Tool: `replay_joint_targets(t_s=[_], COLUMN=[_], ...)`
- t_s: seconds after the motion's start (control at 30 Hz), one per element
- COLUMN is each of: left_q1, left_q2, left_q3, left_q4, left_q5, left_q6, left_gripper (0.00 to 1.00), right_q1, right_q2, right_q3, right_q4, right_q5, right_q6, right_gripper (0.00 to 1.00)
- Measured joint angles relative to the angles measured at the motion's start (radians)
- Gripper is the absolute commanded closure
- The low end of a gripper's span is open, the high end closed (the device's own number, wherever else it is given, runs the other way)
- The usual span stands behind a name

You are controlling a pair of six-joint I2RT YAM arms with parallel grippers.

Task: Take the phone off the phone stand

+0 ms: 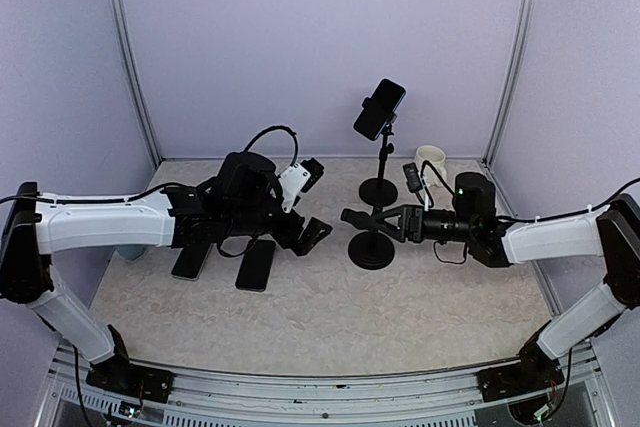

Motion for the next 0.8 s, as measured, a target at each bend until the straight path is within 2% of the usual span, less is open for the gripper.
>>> replay_joint_targets(t_s=[0.13,0.23,0.3,0.53,0.8], left_q1=[-0.031,-0.042,-0.048,-0.092,-0.126], left_q2=[0.016,0.054,0.090,0.232,0.362], left_q3=[0.034,0.090,0.142,0.310,0.383], left_q4=[0.013,0.006,-0.014,-0.092,-0.142], left_q5=[0.032,0.047,0.050,0.047,-0.012], left_q6=[0.206,0.340,0.430,0.665,0.805], left_gripper=[0.04,0.05,0.05,0.07,0.11], right_q1=[-0.014,-0.038,-0.058,-0.148,-0.230], right_q2=[-0.032,-0.067,-0.087,-0.161,-0.230], right_q3=[-0.001,-0.007,-0.018,-0.082,-0.131], right_q4=[-0.002,-0.001,0.002,0.006,0.006], right_q5=[0.000,-0.003,-0.008,-0.036,-0.079], right_q6=[0.002,0.003,0.007,0.029,0.041], right_gripper=[0.20,0.09,0.06,0.05,0.05])
